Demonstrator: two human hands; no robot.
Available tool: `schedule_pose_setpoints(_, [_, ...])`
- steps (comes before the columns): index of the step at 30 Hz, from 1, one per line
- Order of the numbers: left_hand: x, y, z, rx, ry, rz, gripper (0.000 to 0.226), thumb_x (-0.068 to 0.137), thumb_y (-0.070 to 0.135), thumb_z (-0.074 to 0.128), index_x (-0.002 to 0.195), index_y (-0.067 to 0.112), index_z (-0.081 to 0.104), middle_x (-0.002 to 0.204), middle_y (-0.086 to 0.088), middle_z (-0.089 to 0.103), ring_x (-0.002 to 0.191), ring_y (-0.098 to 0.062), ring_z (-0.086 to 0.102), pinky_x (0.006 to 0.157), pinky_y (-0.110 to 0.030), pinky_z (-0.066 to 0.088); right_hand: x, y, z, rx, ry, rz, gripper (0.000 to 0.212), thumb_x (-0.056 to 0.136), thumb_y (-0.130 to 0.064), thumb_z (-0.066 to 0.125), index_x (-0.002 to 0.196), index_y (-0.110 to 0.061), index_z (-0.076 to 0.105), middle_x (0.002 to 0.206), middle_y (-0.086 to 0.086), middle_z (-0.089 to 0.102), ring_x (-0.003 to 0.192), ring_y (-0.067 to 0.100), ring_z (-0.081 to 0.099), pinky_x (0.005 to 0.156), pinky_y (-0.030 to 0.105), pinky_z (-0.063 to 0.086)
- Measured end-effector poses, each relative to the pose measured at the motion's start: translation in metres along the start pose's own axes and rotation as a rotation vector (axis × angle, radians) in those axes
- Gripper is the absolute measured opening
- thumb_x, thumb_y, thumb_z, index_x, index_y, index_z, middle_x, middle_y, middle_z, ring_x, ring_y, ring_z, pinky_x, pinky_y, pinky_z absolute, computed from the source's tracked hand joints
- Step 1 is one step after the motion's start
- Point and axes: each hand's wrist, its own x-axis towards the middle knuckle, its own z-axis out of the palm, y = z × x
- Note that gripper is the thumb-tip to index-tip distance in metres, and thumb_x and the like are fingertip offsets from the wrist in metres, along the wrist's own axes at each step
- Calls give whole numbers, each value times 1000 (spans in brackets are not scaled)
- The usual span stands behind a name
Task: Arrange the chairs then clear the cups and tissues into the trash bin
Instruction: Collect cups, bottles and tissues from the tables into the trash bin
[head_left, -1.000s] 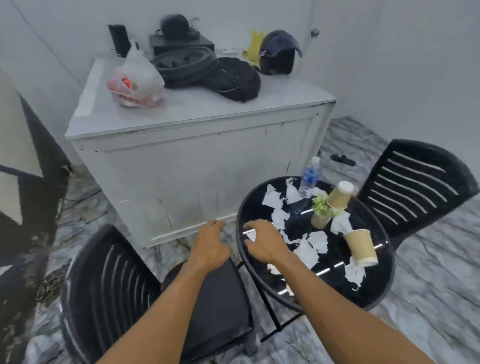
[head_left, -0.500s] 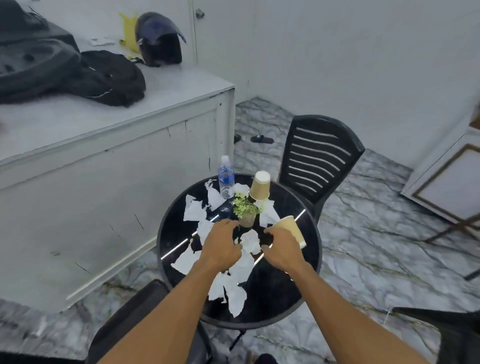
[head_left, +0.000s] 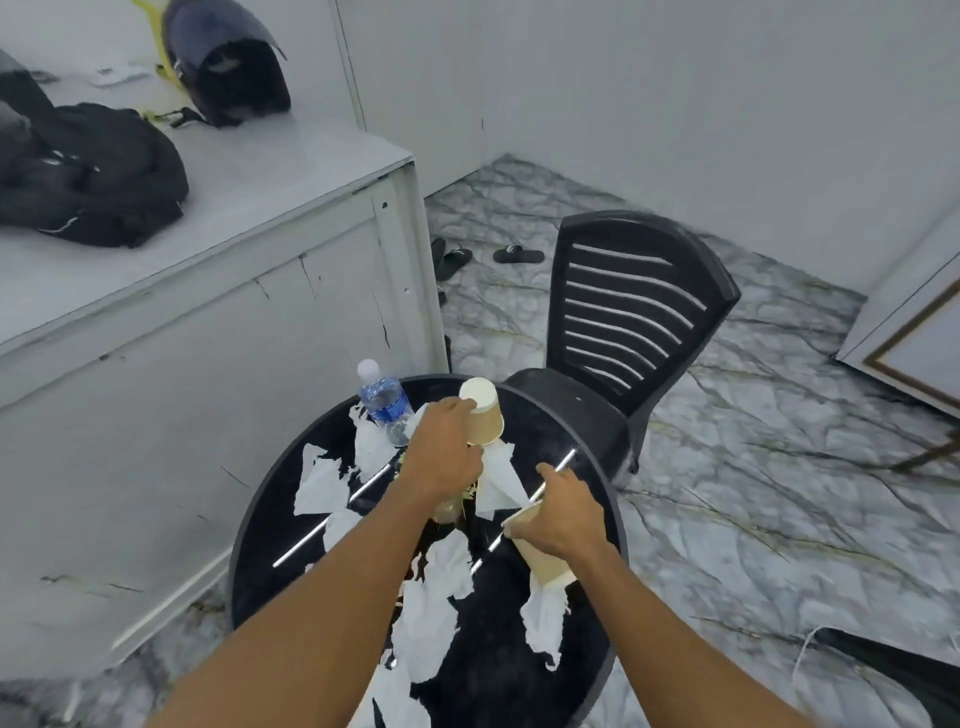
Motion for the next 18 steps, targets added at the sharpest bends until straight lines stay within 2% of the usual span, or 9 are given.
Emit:
schedule_pose_setpoints(2, [25,2,3,31,9,-21,69,79,13,68,143,14,44,141,-8,48,129,-29,40,104,-40,38,14,8,2,-11,-60,20,111,56,-55,83,148,-25,30,138,3,49,126,26,50,99,43,48])
schedule_pose_setpoints(6, [67,4,16,47,-29,-104,81,74,19,77,144,20,37,145,-7,44,130,-31,39,103,-43,41,33,17,3,102,-130,39,98,58,-39,84,143,-22,38,125,0,58,112,24,58,89,39,54])
schedule_pose_setpoints(10, [97,3,39,103,-72,-155,82,79,31,73,148,18,31,147,-11,41,131,-35,38,104,-49,42,51,27,-6,217,-116,51,103,56,-33,85,146,-23,37,135,3,54,118,23,56,92,35,53])
schedule_pose_setpoints(12, [102,3,48,112,-67,-149,74,82,32,70,146,18,37,141,-12,47,129,-35,41,102,-48,43,55,34,-15,265,-69,66,100,56,-31,85,145,-24,40,132,2,54,116,21,56,86,29,51])
schedule_pose_setpoints(14, [101,7,48,94,-3,-135,64,80,32,72,138,19,49,131,-10,57,123,-32,47,95,-44,46,57,36,-28,310,-13,84,94,54,-34,85,139,-23,47,128,1,57,111,20,57,82,31,51])
schedule_pose_setpoints(16, [94,12,36,32,89,-141,57,74,34,76,126,22,57,120,-6,61,115,-28,54,86,-39,48,59,28,-42,359,55,80,88,50,-40,84,131,-23,53,125,4,57,109,22,56,84,36,52])
schedule_pose_setpoints(18, [84,15,13,-36,170,-144,56,69,36,76,120,25,57,117,-4,60,108,-27,56,81,-36,46,58,9,-61,417,128,46,82,52,-40,84,126,-23,55,125,5,56,112,23,52,87,35,49])
